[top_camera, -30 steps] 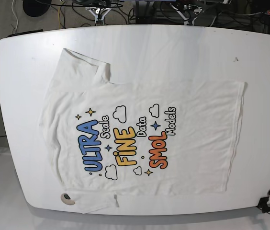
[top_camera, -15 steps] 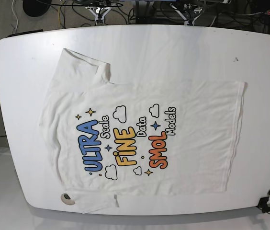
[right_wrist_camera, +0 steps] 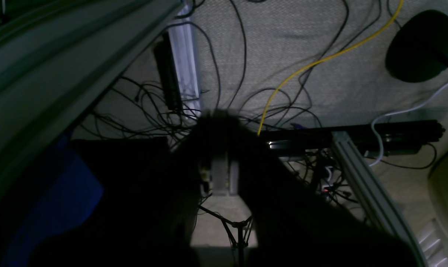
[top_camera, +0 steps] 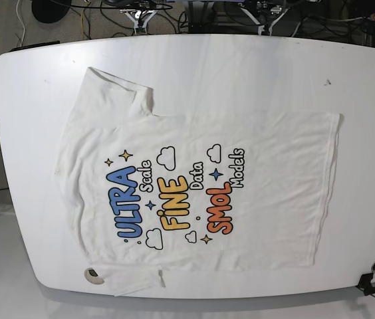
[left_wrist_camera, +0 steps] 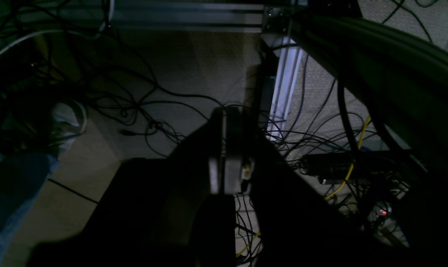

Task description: Fold the T-shirt properly

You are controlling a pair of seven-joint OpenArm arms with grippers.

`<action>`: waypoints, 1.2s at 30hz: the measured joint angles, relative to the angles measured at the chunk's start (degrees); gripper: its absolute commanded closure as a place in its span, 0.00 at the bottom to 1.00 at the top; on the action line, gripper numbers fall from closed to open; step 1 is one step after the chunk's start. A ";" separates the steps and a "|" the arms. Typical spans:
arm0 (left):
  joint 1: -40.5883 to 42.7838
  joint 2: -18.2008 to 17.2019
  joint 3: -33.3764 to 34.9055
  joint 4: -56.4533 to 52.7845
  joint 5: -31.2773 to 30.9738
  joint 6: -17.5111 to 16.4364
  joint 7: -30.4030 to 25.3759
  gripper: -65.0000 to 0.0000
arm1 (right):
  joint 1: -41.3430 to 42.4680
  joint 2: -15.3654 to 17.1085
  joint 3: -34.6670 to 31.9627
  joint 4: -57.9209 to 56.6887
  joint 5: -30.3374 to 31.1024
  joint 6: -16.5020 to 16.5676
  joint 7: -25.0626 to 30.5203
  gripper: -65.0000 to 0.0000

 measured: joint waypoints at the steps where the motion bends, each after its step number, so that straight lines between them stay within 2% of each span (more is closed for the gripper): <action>1: 0.00 0.00 0.02 0.00 0.00 0.00 0.04 1.00 | 0.00 0.02 0.00 0.07 0.00 0.00 -0.04 1.00; 22: 0.35 -0.02 -0.15 0.17 -0.04 0.00 0.04 1.00 | -0.17 0.00 0.11 0.00 0.02 0.00 0.00 1.00; 27: -0.44 -0.28 -0.37 -0.04 -0.07 0.20 -0.11 1.00 | -0.02 0.04 0.04 0.52 0.07 0.61 1.97 1.00; 36: -0.46 -0.31 -0.37 -0.04 -0.09 0.20 -0.39 1.00 | 0.00 0.04 0.04 0.26 0.00 0.57 2.14 1.00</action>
